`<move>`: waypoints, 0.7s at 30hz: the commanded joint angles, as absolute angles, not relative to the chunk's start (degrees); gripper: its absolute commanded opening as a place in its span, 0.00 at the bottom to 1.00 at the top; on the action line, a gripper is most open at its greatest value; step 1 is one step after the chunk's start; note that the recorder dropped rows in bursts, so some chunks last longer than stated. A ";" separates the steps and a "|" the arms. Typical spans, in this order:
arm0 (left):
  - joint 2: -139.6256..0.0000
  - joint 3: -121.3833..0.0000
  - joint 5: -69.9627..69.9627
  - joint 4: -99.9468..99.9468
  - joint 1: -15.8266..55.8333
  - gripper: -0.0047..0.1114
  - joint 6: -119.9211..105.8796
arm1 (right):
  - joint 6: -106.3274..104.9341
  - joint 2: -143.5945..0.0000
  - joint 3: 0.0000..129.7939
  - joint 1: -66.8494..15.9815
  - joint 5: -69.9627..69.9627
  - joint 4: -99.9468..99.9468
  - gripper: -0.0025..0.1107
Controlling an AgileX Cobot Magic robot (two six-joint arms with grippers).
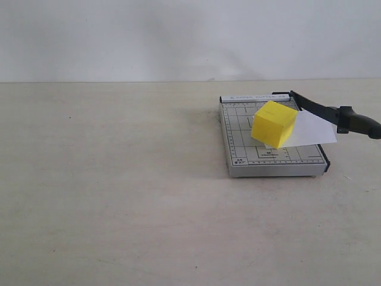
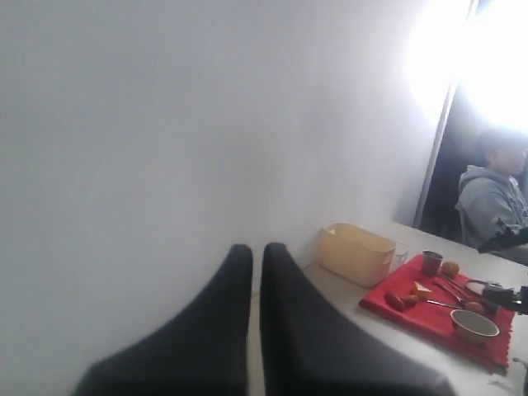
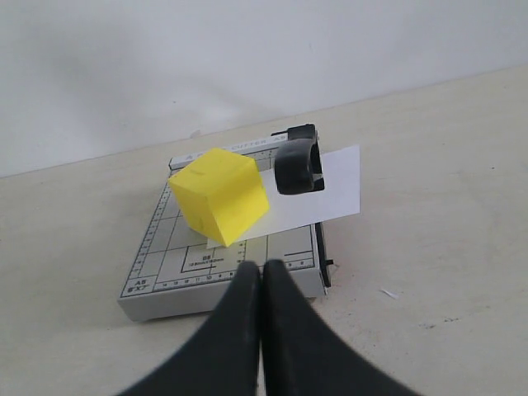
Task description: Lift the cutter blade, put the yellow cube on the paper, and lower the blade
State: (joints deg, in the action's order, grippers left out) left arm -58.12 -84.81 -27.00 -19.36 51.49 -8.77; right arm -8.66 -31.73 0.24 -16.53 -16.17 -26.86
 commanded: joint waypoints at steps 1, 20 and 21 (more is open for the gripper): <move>-53.12 -77.65 -29.14 -20.17 48.69 0.08 -8.40 | -8.91 -31.64 0.00 -16.60 -16.87 -26.65 0.03; -18.26 -33.80 -29.18 -23.59 24.78 0.08 -8.97 | -8.91 -31.64 0.00 -16.60 -16.87 -26.65 0.03; -16.71 -32.69 -30.39 -24.03 23.55 0.08 -10.50 | -8.91 -31.64 0.00 -16.60 -16.87 -26.65 0.03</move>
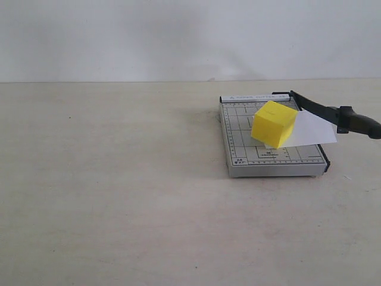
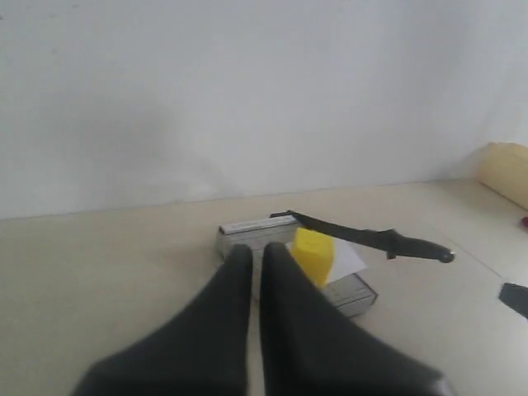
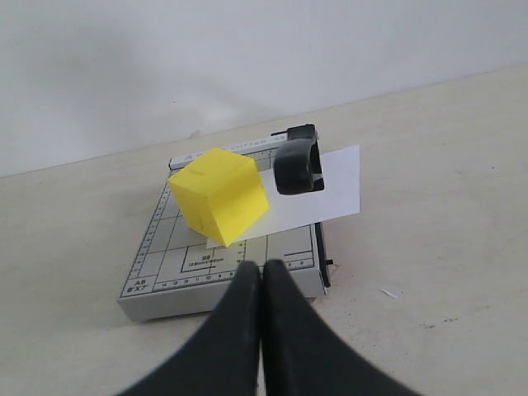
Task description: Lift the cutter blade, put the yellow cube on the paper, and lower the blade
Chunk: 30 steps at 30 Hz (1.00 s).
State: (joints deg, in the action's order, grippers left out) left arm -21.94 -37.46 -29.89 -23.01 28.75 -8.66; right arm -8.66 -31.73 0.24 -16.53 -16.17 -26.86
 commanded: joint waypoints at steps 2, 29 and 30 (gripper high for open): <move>-13.41 -30.25 -35.37 -23.47 20.05 0.08 -12.47 | -8.91 -31.64 0.00 -16.60 -16.87 -26.65 0.03; 0.00 -0.64 -28.29 2.35 1.18 0.08 -14.86 | -4.56 -31.56 0.00 -16.60 -18.32 -26.65 0.03; 0.00 -0.64 -28.29 2.35 1.18 0.08 -14.86 | -4.40 -31.56 0.00 -16.60 -17.63 -26.65 0.03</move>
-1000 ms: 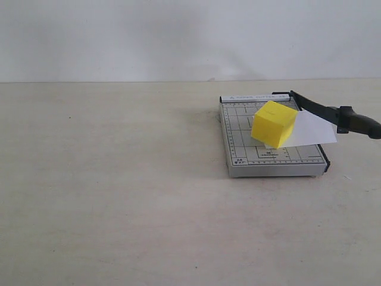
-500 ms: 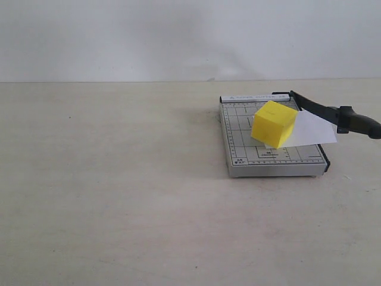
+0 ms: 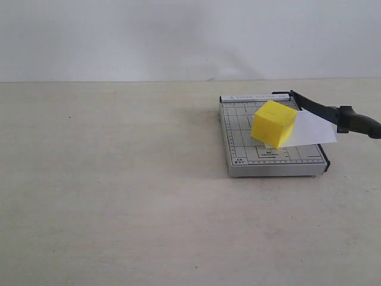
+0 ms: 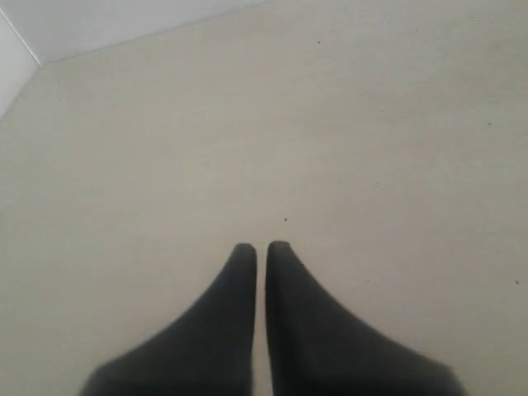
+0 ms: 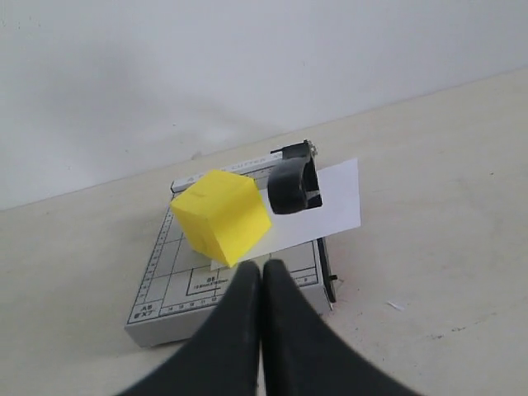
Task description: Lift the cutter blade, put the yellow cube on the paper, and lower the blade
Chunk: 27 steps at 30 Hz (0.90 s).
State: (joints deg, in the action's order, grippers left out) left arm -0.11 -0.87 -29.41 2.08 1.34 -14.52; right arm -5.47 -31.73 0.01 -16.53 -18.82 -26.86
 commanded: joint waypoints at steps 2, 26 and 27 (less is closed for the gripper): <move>0.00 -0.64 -28.19 2.35 1.18 0.08 -14.86 | -3.66 -31.41 0.30 -16.60 -16.48 -25.88 0.03; 0.00 0.00 -20.68 0.86 1.18 0.08 -15.09 | 2.85 -77.59 72.36 -16.49 61.31 15.13 0.58; 0.00 0.00 -20.68 0.86 1.18 0.08 -14.44 | 2.85 -78.96 72.73 -16.49 61.64 15.13 0.58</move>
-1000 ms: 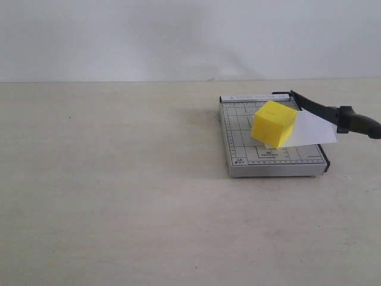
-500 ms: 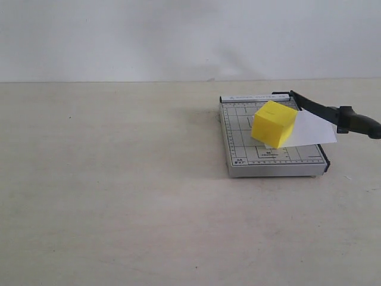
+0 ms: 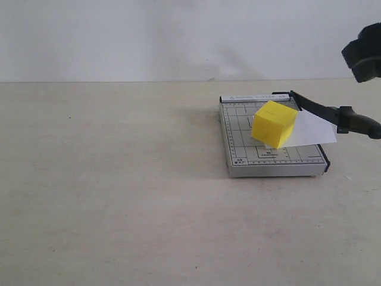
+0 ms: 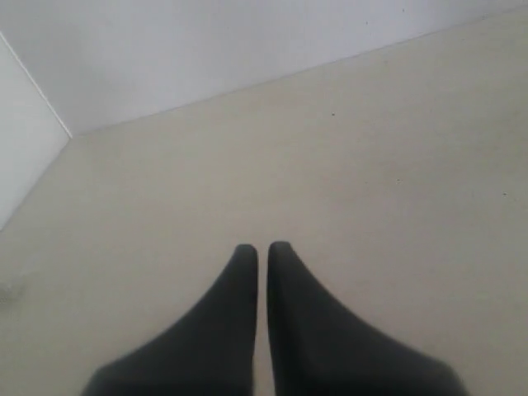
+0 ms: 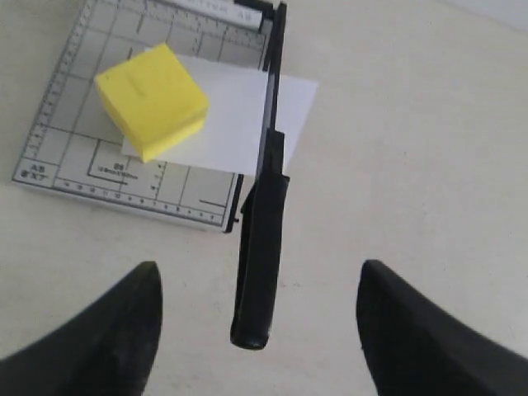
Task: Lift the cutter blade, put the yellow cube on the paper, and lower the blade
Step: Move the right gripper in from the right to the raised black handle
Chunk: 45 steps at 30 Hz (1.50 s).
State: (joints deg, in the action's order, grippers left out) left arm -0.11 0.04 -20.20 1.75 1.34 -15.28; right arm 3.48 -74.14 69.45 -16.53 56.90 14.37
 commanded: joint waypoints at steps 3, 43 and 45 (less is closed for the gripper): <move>0.00 0.00 -20.68 0.86 1.18 0.08 -13.27 | 2.03 -82.01 72.83 -16.49 61.91 14.02 0.58; 0.00 0.00 -20.58 0.51 1.18 0.08 -12.84 | -14.15 -96.15 72.72 -0.52 60.65 -8.39 0.44; 0.00 0.00 -20.58 0.51 1.18 0.08 -12.84 | -14.39 -96.04 72.72 -0.52 60.88 -8.39 0.36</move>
State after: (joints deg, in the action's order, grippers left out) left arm -0.11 0.04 -20.56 1.07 1.34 -13.60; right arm -13.56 -96.28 72.47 -0.67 60.48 -8.12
